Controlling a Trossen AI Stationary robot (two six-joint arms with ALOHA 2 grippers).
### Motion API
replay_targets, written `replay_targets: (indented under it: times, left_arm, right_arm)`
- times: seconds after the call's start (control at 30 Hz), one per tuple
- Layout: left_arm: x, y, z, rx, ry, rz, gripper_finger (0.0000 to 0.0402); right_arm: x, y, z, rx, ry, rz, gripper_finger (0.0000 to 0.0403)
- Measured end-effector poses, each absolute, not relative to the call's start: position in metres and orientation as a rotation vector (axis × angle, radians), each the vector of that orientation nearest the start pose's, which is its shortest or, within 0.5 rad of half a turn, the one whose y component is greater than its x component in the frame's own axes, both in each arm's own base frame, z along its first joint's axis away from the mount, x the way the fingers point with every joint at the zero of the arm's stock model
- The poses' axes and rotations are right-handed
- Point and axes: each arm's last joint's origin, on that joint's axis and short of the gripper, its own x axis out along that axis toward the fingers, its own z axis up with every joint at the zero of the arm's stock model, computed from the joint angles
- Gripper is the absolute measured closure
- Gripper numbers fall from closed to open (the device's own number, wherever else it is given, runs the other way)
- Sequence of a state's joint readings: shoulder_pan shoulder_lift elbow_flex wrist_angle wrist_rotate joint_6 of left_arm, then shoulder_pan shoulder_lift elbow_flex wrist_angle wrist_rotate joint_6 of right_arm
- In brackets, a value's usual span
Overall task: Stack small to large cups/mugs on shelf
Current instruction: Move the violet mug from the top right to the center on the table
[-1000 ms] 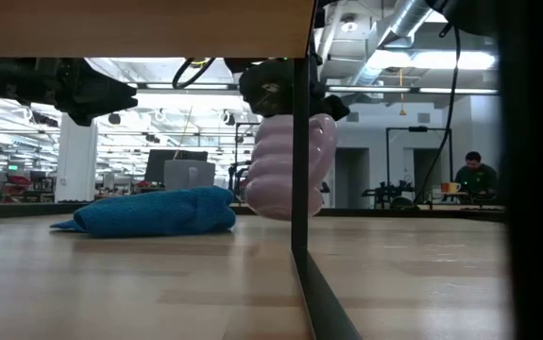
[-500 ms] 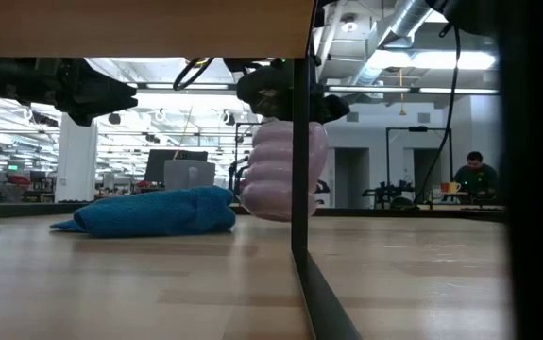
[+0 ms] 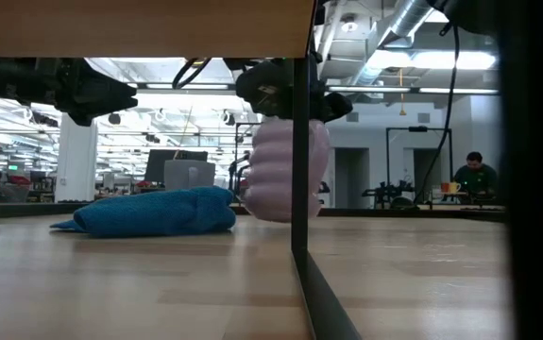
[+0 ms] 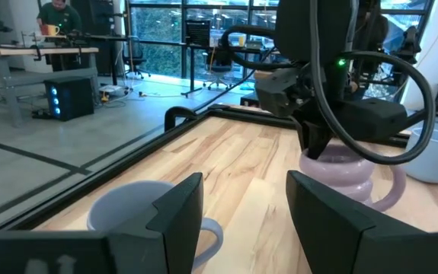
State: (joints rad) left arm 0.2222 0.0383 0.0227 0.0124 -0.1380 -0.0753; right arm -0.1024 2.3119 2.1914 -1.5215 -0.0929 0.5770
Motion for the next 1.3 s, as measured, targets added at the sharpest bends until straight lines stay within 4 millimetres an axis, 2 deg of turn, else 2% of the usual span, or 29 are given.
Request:
replay_targets:
  times: [0.1,0.37,1.3]
  left_arm:
    - [0.0952,0.0256,0.1695,-0.075,-0.01,0.36,0.0221]
    - [0.0952,0.0256,0.1695,-0.075,-0.01,0.36,0.0221]
    - [0.0952,0.0256,0.1695,-0.075,-0.01,0.36,0.0221]
  right_arm:
    - [0.4397,-0.0425,0.232,0.605,1.597,-0.477,0.0345]
    - [0.4399,-0.0419,0.2321,0.617,1.599,-0.466,0.0362]
    - [0.4408,-0.0413,0.2323,0.638,1.594,-0.444,0.035]
